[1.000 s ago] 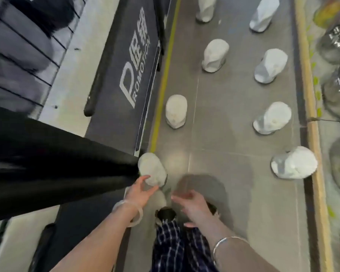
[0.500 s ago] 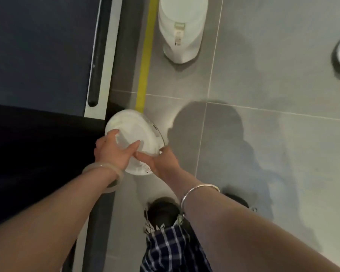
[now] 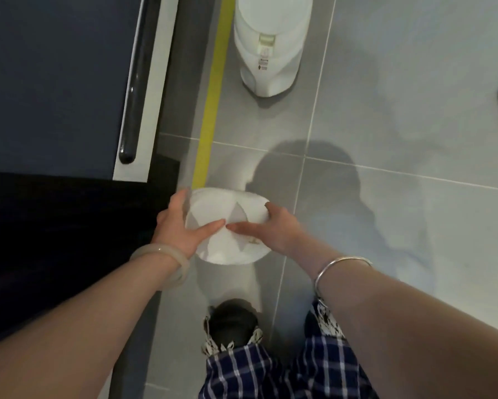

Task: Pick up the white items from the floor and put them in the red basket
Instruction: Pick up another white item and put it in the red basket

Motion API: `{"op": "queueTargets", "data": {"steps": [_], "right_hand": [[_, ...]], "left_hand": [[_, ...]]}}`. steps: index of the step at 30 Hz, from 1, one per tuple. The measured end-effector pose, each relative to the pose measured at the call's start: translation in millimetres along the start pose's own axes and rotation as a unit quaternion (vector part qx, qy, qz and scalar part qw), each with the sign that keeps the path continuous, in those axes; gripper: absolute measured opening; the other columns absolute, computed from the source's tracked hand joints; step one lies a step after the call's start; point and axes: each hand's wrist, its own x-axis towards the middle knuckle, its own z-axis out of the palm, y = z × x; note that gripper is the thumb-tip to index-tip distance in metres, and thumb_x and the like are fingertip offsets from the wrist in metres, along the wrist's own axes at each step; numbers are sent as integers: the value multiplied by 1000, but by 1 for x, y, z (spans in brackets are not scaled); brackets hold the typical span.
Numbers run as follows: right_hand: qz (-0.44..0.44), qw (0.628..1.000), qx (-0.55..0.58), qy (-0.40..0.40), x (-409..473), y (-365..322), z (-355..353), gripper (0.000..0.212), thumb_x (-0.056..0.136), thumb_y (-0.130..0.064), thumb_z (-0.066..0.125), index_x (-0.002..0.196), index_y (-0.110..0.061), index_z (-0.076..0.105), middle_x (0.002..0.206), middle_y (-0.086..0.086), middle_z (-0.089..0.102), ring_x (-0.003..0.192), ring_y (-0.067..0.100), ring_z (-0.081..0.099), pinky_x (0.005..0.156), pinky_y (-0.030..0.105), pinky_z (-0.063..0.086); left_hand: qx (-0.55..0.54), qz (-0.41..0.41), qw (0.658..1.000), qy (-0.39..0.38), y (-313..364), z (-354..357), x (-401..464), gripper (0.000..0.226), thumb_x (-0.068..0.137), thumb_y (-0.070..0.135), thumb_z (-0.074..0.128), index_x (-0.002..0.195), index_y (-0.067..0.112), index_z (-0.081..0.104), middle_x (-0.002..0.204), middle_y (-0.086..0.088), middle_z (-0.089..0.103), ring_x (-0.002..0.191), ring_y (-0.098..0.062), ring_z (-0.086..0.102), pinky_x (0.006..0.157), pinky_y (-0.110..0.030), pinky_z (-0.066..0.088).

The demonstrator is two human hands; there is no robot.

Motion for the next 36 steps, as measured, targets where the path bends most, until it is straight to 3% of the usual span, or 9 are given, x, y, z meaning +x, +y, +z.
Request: {"op": "queueTargets", "data": {"steps": [4, 7, 10, 13, 16, 21, 27, 32, 36], "right_hand": [[-4, 1000, -14, -7, -4, 29, -44, 66, 60, -48, 84, 114, -22, 57, 113, -1, 65, 106, 21, 61, 93, 38, 50], [-14, 999, 21, -23, -9, 51, -64, 39, 65, -34, 85, 90, -32, 54, 93, -12, 63, 92, 11, 61, 86, 32, 50], [-18, 998, 48, -43, -9, 69, -67, 58, 58, -36, 88, 108, -25, 60, 105, -8, 69, 102, 14, 64, 93, 35, 51], [-29, 997, 56, -38, -7, 78, -63, 67, 52, -43, 88, 112, -24, 66, 106, -5, 72, 101, 15, 66, 95, 40, 52], [-42, 998, 52, -11, -10, 76, -65, 77, 39, -57, 81, 108, -25, 68, 103, -4, 73, 99, 17, 67, 94, 42, 52], [-29, 999, 33, -15, -47, 76, -81, 65, 47, -50, 86, 105, -25, 68, 102, -2, 73, 97, 19, 67, 91, 42, 53], [-7, 997, 79, -19, -150, 63, -117, 66, 41, -55, 83, 99, -28, 67, 98, -5, 73, 93, 16, 69, 88, 42, 56], [-17, 989, 144, 1, -264, 30, -141, 79, 37, -56, 82, 109, -26, 67, 102, -6, 73, 96, 15, 69, 88, 42, 56], [-46, 983, 164, 63, -363, 4, -150, 79, 36, -60, 75, 109, -29, 68, 99, -11, 73, 92, 7, 68, 82, 28, 56]], "left_hand": [[-70, -57, 990, -108, 11, 29, 0, 86, 73, 15, 77, 140, 40, 29, 123, 10, 39, 110, -19, 44, 85, -42, 50], [-99, -92, 980, -144, 14, 53, 3, 84, 66, 16, 82, 127, 52, 38, 122, 11, 45, 108, -22, 49, 73, -49, 56], [-162, -98, 970, -154, 10, 71, 11, 80, 48, 16, 90, 104, 55, 47, 119, 8, 52, 105, -25, 55, 66, -50, 56], [-166, -84, 969, -161, 9, 73, 14, 73, 63, 7, 82, 112, 47, 47, 108, 10, 54, 93, -17, 56, 64, -45, 57], [-179, -100, 965, -166, 8, 73, 9, 63, 68, 8, 78, 109, 46, 48, 111, 11, 53, 98, -20, 55, 63, -45, 56], [-205, -122, 956, -168, 10, 82, -32, 58, 68, 8, 77, 98, 48, 49, 108, 11, 53, 98, -22, 55, 63, -48, 56], [-215, -145, 941, -216, 64, 65, -122, 60, 66, 7, 78, 99, 48, 50, 111, 8, 54, 97, -22, 55, 61, -46, 56], [-172, -109, 948, -245, 132, 28, -213, 62, 69, 2, 76, 110, 40, 48, 102, 9, 53, 85, -18, 55, 44, -33, 54], [-107, -71, 951, -283, 179, -6, -287, 62, 69, 10, 79, 108, 45, 47, 109, 10, 50, 90, -20, 54, 55, -40, 57]]}}
